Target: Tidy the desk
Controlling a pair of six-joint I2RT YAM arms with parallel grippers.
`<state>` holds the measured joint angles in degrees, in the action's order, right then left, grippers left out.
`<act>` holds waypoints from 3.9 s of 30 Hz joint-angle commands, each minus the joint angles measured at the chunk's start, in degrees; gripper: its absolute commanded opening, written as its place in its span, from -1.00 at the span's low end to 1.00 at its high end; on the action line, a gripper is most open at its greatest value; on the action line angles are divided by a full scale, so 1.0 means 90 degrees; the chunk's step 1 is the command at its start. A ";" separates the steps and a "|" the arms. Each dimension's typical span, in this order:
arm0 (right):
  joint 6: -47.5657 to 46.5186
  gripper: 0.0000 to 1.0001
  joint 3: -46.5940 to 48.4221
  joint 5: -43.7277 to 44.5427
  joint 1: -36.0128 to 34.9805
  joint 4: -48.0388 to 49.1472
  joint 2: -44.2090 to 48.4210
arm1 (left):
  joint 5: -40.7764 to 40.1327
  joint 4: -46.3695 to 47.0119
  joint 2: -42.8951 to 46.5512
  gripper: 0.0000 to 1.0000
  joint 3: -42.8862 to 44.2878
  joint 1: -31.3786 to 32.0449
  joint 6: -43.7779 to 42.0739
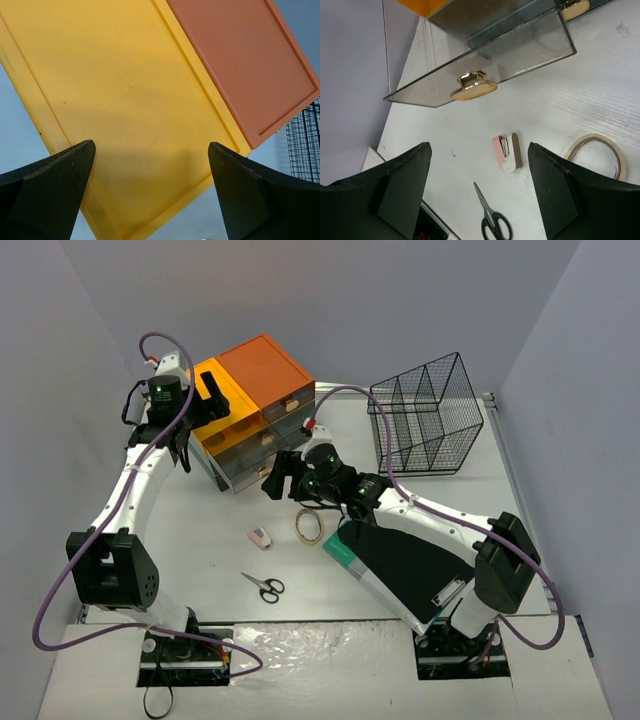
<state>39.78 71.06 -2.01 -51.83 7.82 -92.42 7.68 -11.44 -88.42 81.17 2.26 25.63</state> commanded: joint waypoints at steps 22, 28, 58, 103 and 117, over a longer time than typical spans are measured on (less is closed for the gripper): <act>-0.2019 0.24 -0.0005 0.2133 -0.1628 0.0773 -0.1864 | -0.0414 -0.1610 -0.0229 0.94 -0.0112 -0.0222 -0.0020; -0.2444 0.29 -0.0082 0.2354 -0.1769 0.1265 -0.2165 | -0.0385 -0.1610 -0.0244 0.94 -0.0103 -0.0222 -0.0015; -0.2600 -0.94 -0.0092 0.2987 -0.2169 0.1338 -0.2516 | -0.0443 -0.1710 -0.0224 0.94 0.0011 -0.0222 -0.0123; -0.2618 -1.00 0.4627 0.1931 -0.0345 -0.0699 -0.2583 | -0.0439 -0.1723 -0.0146 0.94 0.0020 -0.0222 -0.0021; -0.2628 -0.32 0.4568 0.1932 -0.0345 -0.0738 -0.2582 | -0.0444 -0.1670 -0.0146 0.94 -0.0063 -0.0222 -0.0025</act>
<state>16.40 109.82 15.14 -54.83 -2.07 -117.89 7.88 -13.47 -88.82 82.54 2.26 24.69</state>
